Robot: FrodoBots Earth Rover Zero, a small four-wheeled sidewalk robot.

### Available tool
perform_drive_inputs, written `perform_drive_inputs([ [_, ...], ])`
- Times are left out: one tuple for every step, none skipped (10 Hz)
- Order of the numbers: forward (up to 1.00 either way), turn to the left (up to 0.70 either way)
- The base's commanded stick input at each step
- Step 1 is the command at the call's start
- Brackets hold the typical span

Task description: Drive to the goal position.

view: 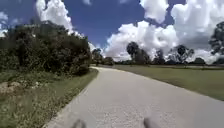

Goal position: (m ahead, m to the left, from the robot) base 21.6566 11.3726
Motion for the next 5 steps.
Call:
perform_drive_inputs([
  [0.7,0.0],
  [0.7,0.0],
  [0.7,0.0],
  [0.7,0.0],
  [0.7,0.0],
])
